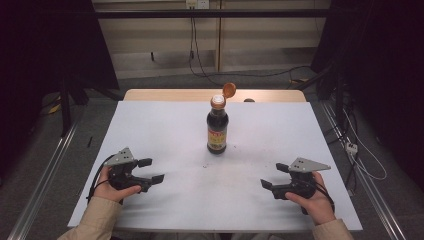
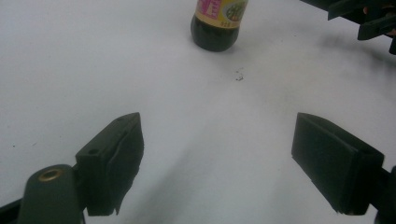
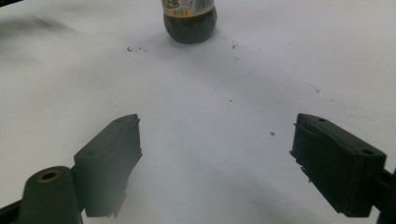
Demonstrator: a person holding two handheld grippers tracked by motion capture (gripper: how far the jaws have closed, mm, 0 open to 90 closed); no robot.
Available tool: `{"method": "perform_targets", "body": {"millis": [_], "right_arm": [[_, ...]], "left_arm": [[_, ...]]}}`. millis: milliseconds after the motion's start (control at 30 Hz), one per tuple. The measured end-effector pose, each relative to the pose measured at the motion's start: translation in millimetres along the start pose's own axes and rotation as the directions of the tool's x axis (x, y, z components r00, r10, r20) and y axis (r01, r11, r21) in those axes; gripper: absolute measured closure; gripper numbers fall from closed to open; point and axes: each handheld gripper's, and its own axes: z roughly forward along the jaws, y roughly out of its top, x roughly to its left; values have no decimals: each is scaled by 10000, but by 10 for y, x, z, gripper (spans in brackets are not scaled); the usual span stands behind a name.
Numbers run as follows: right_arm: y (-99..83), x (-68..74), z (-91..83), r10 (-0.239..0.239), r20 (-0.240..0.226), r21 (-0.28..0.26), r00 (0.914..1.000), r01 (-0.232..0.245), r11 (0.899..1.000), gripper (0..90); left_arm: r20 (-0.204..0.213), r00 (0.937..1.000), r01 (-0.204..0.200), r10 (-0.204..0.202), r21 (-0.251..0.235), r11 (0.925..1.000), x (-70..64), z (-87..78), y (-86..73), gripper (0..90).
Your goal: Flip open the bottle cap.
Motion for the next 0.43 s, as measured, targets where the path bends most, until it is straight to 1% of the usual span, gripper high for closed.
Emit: {"method": "perform_targets", "body": {"millis": [267, 433], "right_arm": [[-17, -2, -18, -14, 30, 19, 10000, 14, 10000, 159], [-19, 0, -4, -39, 12, 42, 10000, 38, 10000, 159]], "left_arm": [[-53, 10000, 18, -18, -10, 10000, 9, -24, -29, 167], [-100, 9999, -42, 42, 17, 10000, 4, -24, -32, 167]]}}
